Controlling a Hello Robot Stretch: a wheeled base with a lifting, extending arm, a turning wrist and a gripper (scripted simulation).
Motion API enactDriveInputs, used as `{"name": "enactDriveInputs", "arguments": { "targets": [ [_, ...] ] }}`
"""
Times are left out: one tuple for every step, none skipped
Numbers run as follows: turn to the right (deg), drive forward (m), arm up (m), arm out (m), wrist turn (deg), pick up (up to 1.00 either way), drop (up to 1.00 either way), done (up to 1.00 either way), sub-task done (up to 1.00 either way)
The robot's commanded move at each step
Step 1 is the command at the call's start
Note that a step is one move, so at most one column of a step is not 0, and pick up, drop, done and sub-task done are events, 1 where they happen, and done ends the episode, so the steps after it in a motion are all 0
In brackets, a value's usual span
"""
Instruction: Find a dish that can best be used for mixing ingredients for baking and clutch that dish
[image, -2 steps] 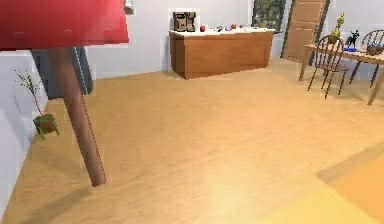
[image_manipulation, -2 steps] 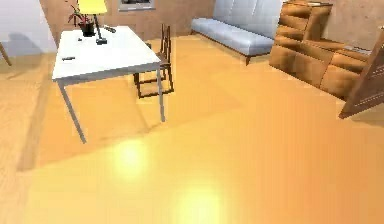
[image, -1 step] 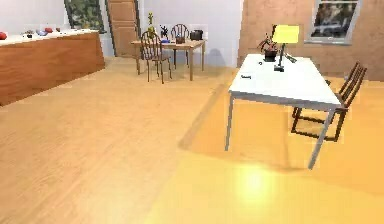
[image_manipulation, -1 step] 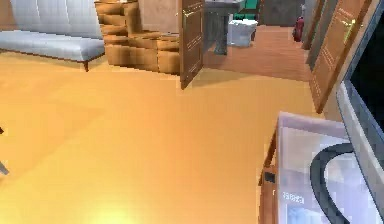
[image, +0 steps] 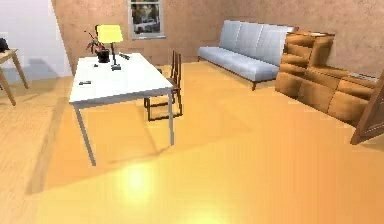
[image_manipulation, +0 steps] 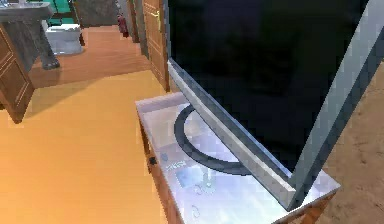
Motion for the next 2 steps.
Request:
{"name": "enactDriveInputs", "arguments": {
  "targets": [
    [18.0, 0.0, 0.0, 0.0, 0.0, 0.0, 0.0, 0.0, 0.0],
    [3.0, 0.0, 0.0, 0.0, 0.0, 0.0, 0.0, 0.0, 0.0]
  ]
}}
